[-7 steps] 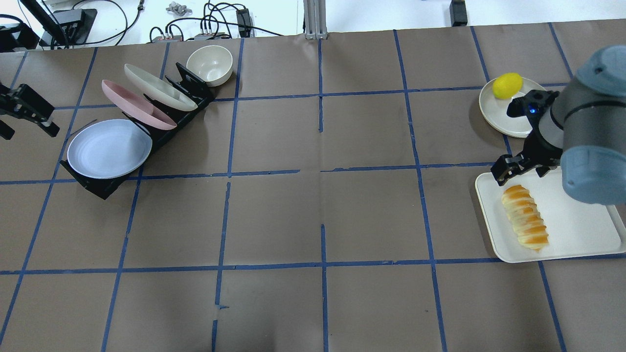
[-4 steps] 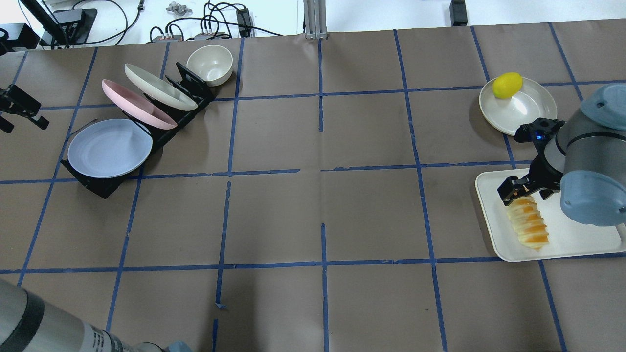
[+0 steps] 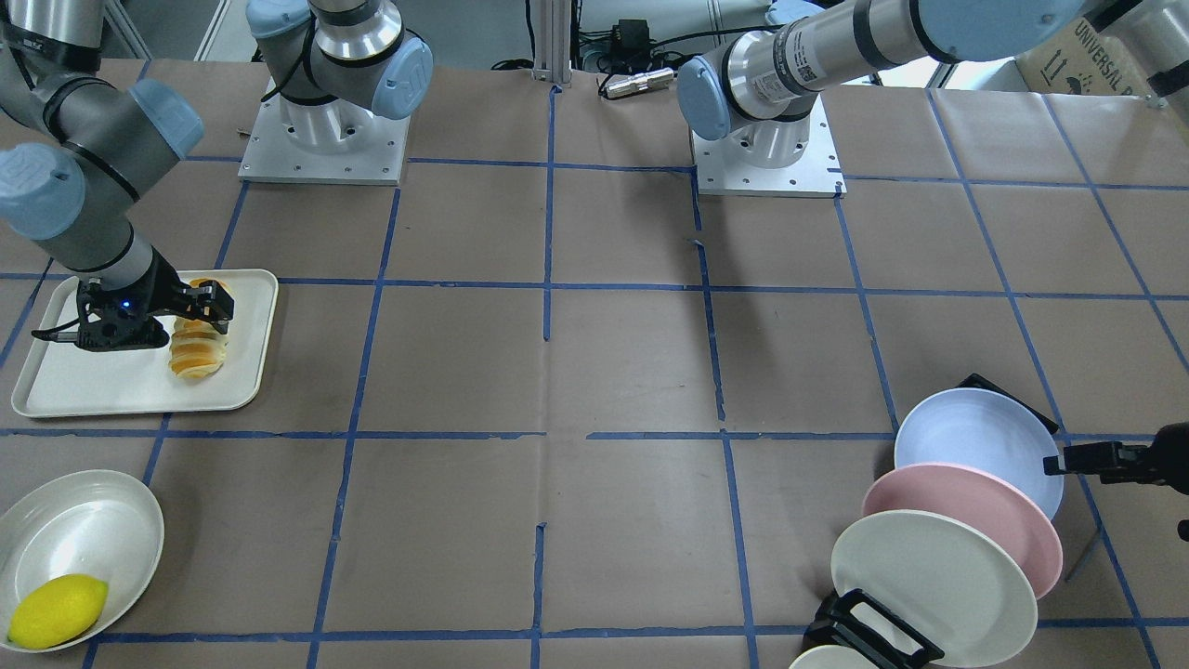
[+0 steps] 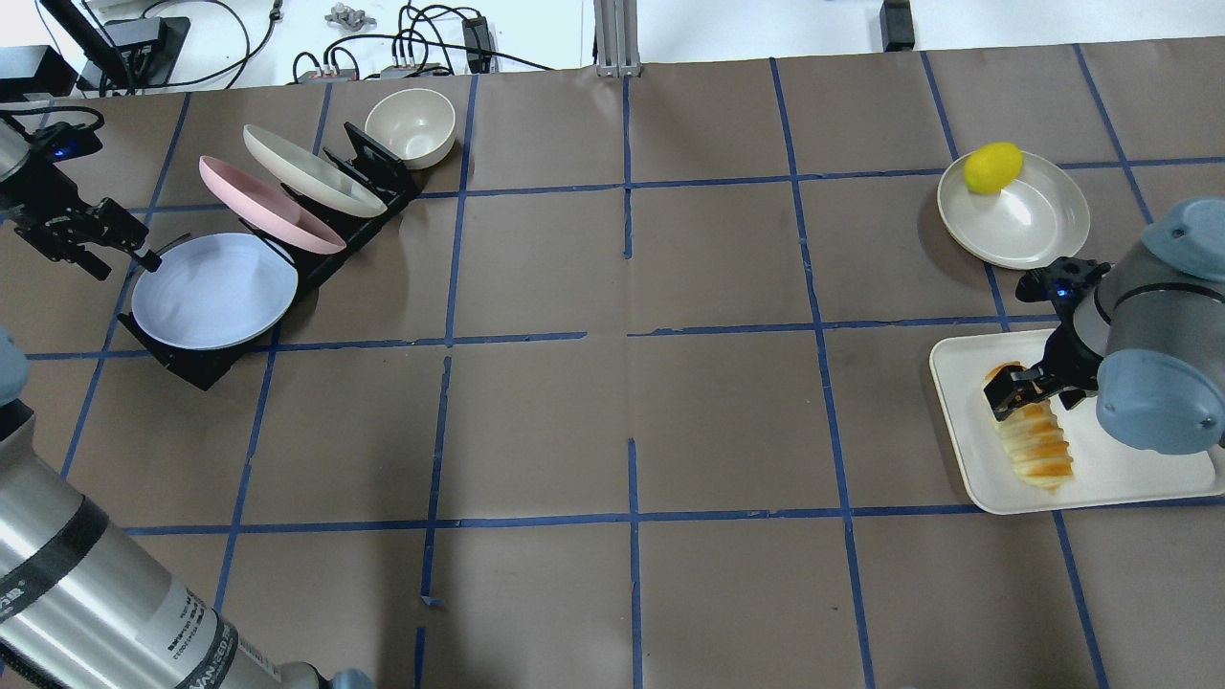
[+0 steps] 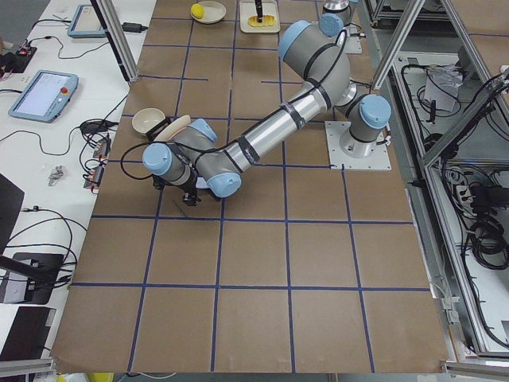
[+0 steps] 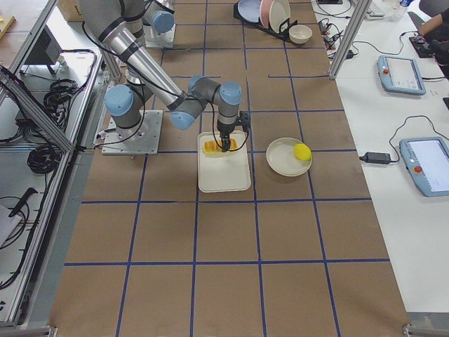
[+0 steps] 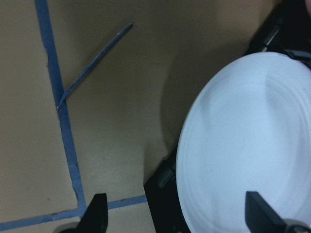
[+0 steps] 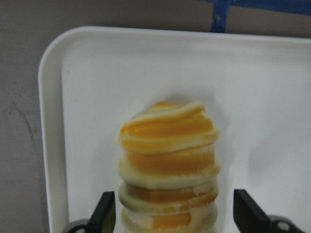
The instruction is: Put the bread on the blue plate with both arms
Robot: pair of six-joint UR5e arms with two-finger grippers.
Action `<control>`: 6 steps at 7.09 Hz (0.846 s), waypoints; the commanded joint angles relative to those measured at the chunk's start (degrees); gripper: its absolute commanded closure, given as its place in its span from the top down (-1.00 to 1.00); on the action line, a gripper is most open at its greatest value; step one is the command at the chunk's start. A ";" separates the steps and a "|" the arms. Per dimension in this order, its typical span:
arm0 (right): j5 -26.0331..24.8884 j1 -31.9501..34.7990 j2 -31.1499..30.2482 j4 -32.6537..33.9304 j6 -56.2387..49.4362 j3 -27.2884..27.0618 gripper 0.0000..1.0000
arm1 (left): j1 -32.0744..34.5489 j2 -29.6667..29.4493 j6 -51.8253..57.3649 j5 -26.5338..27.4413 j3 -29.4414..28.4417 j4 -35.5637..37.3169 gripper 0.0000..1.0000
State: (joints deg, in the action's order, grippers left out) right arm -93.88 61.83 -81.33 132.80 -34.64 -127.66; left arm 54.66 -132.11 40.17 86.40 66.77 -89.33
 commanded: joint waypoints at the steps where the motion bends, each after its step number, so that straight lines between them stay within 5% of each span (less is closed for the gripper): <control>1: 0.01 -0.13 0.39 0.62 -0.17 -1.09 0.73 | 0.09 -1.65 -0.27 -1.57 0.38 -0.75 0.59; 2: 0.01 -0.13 0.39 0.62 -0.17 -1.88 0.73 | 0.35 -1.74 -0.44 -1.67 0.29 -1.46 0.27; 3: 0.10 -0.13 0.39 2.01 -0.08 -2.93 0.62 | 0.36 -1.66 -0.44 -1.67 0.12 -2.77 -0.37; 4: 0.97 -0.13 0.47 3.94 -0.08 -3.29 0.19 | 0.36 -1.65 -0.27 -1.85 -0.40 -2.87 -0.75; 5: 0.89 -0.22 0.39 3.96 -0.17 -3.21 -0.68 | 0.36 -1.13 -0.35 -1.76 -0.67 -2.87 -0.80; 6: 1.07 -0.13 0.21 4.05 -0.69 -3.20 -0.92 | 0.36 -0.87 -0.35 -1.67 -0.67 -2.87 -0.82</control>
State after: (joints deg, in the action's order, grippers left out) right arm -93.04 61.66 -80.98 136.45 -34.90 -130.79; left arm 55.02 -133.36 39.83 84.65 66.26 -92.12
